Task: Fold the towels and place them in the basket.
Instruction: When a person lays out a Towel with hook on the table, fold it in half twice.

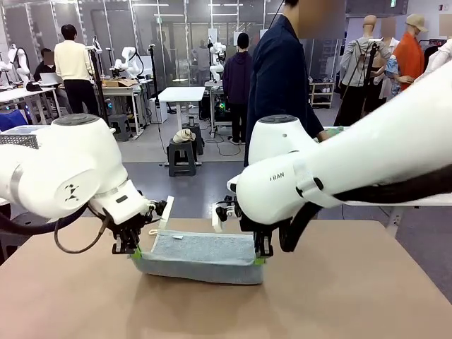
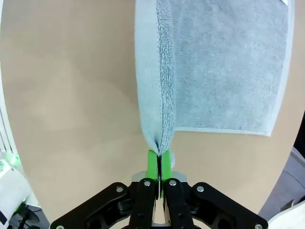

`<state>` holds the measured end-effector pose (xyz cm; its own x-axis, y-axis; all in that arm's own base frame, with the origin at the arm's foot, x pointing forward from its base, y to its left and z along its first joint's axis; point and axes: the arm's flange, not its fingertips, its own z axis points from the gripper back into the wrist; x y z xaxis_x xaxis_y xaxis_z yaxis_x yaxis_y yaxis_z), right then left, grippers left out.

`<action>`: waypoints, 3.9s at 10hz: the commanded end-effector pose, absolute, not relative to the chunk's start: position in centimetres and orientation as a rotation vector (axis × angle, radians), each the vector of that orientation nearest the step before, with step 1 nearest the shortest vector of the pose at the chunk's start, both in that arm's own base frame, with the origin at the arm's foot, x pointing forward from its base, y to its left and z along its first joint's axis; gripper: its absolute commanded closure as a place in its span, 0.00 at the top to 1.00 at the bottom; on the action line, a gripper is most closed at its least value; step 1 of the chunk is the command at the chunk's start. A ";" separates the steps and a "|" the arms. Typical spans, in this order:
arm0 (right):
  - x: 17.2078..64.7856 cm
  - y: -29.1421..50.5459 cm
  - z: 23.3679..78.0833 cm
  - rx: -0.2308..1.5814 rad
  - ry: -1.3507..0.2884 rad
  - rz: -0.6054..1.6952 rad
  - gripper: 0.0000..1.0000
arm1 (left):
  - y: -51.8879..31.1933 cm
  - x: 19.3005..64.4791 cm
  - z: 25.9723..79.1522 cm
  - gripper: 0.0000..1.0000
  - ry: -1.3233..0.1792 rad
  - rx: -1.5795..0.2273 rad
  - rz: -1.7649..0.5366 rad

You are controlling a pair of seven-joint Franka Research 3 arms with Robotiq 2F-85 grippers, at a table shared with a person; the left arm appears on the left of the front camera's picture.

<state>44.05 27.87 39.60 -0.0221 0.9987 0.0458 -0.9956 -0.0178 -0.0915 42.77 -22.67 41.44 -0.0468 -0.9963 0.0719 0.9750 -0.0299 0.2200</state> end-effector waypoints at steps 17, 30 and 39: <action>61.6 26.7 34.8 0.039 -0.108 1.578 0.04 | -24.7 62.4 36.3 0.03 -0.177 0.018 -1.510; 55.2 25.8 44.3 0.107 -0.119 1.310 0.69 | -18.3 56.3 47.8 0.57 -0.342 -0.066 -1.579; 47.7 27.6 50.2 0.313 -0.100 0.862 0.69 | -3.7 51.7 52.9 0.57 -0.603 -0.546 -1.528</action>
